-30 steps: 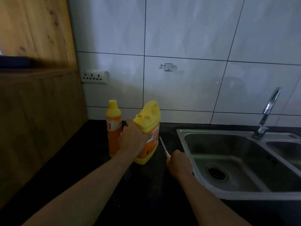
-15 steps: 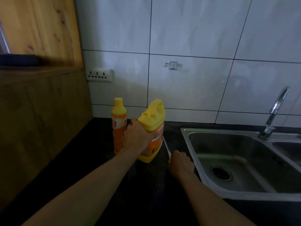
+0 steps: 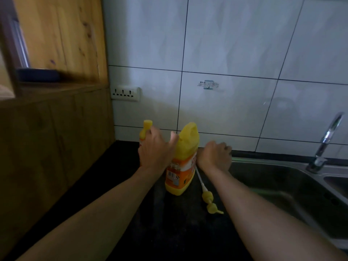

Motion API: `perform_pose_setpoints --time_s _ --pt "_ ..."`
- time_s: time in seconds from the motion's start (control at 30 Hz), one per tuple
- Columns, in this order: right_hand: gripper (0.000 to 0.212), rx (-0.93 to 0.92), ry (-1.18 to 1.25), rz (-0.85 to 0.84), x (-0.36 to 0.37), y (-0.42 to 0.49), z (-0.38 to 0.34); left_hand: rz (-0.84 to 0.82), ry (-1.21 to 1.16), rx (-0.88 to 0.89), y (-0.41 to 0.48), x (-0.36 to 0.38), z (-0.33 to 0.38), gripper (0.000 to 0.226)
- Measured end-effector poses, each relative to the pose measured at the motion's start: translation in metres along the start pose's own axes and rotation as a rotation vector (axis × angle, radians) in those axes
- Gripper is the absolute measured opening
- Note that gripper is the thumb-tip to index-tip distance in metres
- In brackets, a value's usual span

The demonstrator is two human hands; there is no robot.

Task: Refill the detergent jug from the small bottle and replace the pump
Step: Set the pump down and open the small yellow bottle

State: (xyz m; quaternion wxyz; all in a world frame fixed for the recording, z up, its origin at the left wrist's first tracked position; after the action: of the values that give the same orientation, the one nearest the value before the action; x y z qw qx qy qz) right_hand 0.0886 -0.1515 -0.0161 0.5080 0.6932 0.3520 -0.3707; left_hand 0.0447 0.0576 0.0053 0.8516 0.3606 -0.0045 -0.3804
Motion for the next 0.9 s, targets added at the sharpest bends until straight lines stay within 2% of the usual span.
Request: perform_pose_setpoints --time_s 0.07,0.17,0.3,0.4,0.53,0.6,0.73,0.9 --pt "0.028 0.008 0.09 0.127 -0.03 0.013 -0.016 0.008 0.008 -0.002 0.006 -0.005 -0.001 0.031" --pt "0.031 -0.047 0.206 0.186 -0.056 0.029 -0.046 0.049 0.0 0.001 0.014 -0.013 -0.005 0.032" --pt "0.033 -0.232 0.281 0.098 -0.062 0.039 -0.1 0.081 0.032 -0.059 0.025 -0.017 -0.022 0.042" --pt "0.034 -0.392 0.28 -0.023 -0.052 0.036 -0.144 0.091 0.12 -0.064 0.032 -0.014 -0.032 0.061" --pt "0.037 -0.497 0.215 -0.126 -0.039 0.03 -0.179 0.047 0.14 -0.144 0.038 -0.007 -0.049 0.086" --pt "0.041 -0.529 0.141 -0.148 -0.032 0.026 -0.191 0.011 0.114 -0.19 0.041 -0.003 -0.058 0.081" --pt "0.047 -0.579 -0.046 -0.147 -0.025 0.021 -0.209 -0.137 -0.011 -0.191 0.045 0.011 -0.061 0.057" --pt "0.04 -0.622 -0.25 -0.108 -0.018 0.02 -0.223 -0.178 -0.189 -0.312 0.046 0.011 -0.075 0.036"
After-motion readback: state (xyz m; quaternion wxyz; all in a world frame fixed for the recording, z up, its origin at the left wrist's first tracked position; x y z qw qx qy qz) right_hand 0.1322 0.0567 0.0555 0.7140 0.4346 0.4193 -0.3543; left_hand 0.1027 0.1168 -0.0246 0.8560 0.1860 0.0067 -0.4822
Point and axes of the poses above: each hand's wrist, its own y-axis towards the middle knuckle, its own x-axis out of the palm, z = x × y, the point moved 10 cm from there along y, towards the middle knuckle, and after that the axes turned 11 degrees about -y, right-handed, at the moved point
